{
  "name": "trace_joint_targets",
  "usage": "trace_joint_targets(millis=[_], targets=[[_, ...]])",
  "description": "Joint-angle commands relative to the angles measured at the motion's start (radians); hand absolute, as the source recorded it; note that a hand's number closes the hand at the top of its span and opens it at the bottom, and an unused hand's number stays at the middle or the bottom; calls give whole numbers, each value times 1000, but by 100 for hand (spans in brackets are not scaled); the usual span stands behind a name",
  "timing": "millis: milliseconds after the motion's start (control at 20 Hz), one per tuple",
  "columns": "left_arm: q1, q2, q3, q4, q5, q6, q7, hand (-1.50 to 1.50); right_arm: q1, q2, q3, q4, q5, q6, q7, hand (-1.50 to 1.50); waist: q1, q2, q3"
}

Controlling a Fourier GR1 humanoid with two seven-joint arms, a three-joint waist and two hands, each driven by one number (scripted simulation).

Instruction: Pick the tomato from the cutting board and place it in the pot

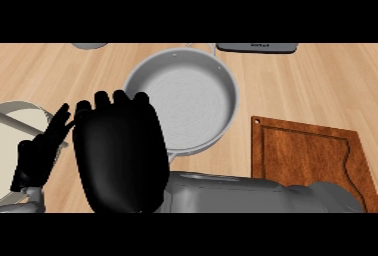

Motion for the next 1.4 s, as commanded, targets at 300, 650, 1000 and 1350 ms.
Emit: trace_joint_targets(millis=[300, 650, 1000, 1350], targets=[[36, 20, 40, -10, 4, -3, -16, 0, -204, 9, -199, 333, -136, -165, -91, 150, -10, 6, -1], [-9, 8, 28, -50, -7, 6, 49, 0, -209, 9, -269, 662, -179, -309, -389, 150, -5, 14, 0], [-32, -12, 6, -18, -29, 12, 43, 0, -282, 9, -265, 954, -222, -299, -565, 150, 9, 20, -1], [10, -23, -13, -2, -37, -3, -36, 0, -255, 9, -320, 1063, -380, -393, -651, -150, 51, 28, -1]])
